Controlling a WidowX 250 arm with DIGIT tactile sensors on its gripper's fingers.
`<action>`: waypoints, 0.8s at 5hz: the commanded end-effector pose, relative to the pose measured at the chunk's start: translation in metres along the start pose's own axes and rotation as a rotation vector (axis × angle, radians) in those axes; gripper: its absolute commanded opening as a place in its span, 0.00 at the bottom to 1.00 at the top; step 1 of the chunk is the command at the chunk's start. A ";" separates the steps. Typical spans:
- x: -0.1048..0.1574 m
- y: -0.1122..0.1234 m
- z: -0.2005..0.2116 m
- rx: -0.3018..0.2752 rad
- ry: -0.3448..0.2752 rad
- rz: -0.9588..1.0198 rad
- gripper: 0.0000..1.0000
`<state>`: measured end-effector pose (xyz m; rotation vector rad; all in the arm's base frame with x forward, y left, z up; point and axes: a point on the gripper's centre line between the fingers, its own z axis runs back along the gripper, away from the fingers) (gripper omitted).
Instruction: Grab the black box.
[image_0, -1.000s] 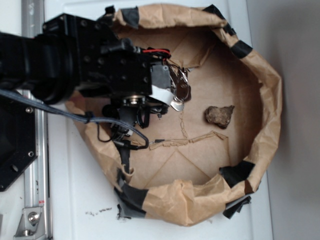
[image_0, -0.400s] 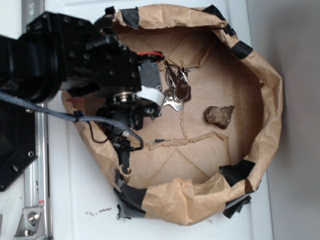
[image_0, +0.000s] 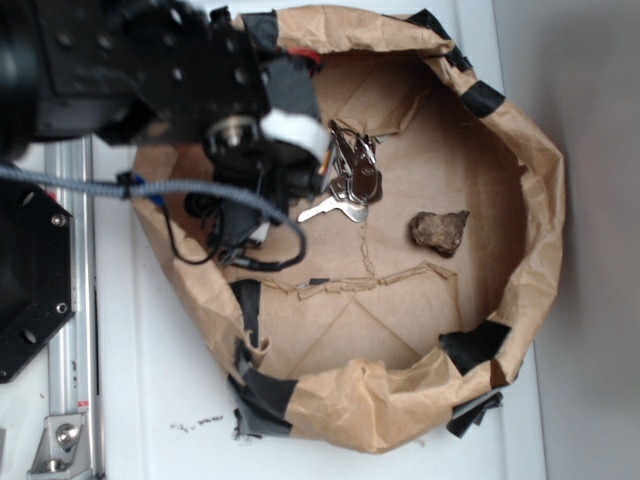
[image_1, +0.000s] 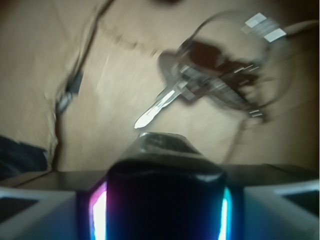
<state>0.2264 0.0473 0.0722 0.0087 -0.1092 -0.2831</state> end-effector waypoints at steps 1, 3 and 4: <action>0.036 -0.006 0.070 -0.154 -0.143 0.022 0.00; 0.051 -0.031 0.064 -0.138 0.024 0.161 0.00; 0.050 -0.028 0.059 -0.085 -0.002 0.129 0.00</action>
